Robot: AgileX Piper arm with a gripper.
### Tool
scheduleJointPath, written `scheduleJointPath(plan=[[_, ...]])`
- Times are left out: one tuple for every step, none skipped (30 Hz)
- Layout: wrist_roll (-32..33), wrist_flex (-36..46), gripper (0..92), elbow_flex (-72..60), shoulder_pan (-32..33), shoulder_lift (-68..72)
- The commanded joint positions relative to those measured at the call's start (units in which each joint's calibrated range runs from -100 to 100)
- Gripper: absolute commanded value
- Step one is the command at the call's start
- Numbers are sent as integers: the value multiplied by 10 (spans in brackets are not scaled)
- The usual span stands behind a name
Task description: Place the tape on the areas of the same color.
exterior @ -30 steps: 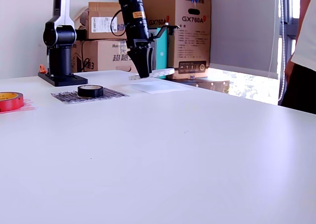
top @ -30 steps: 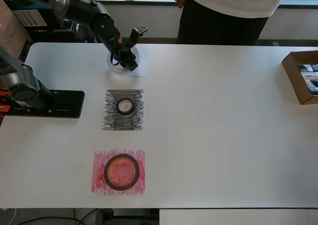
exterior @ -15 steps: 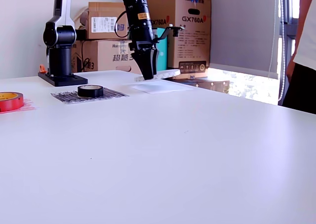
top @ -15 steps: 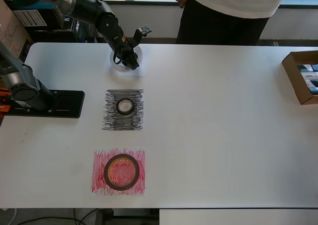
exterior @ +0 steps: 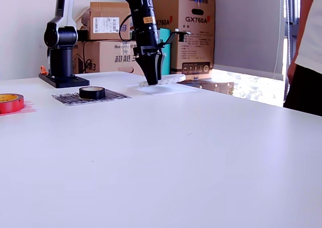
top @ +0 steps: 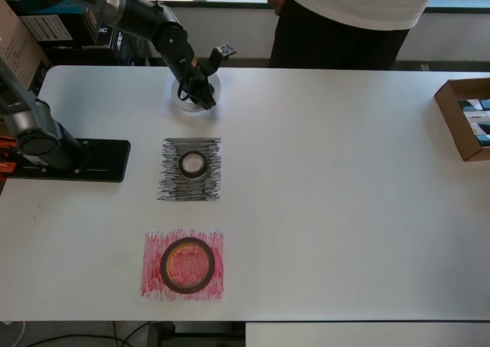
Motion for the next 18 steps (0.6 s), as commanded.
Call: scheduleJointPath(plan=[[-2, 4, 0, -2, 1, -3], [-2, 4, 0, -2, 1, -3], [-2, 4, 0, -2, 1, -2], [-2, 4, 0, -2, 1, -2], [-2, 4, 0, -2, 1, -2], [-2, 4, 0, -2, 1, -2], [-2, 4, 0, -2, 1, -2], [-2, 4, 0, -2, 1, -2], [-2, 4, 0, -2, 1, -2], [-2, 5, 0, -2, 1, -2], [-2, 5, 1, -2, 1, -2], [-2, 5, 2, -2, 1, -2], [-2, 5, 4, -2, 1, -2], [-3, 6, 16, -2, 1, -2], [-3, 6, 40, -2, 1, -2], [-3, 7, 72, -2, 2, -2], [-3, 7, 116, -2, 2, -2], [-3, 7, 157, -2, 2, -2]])
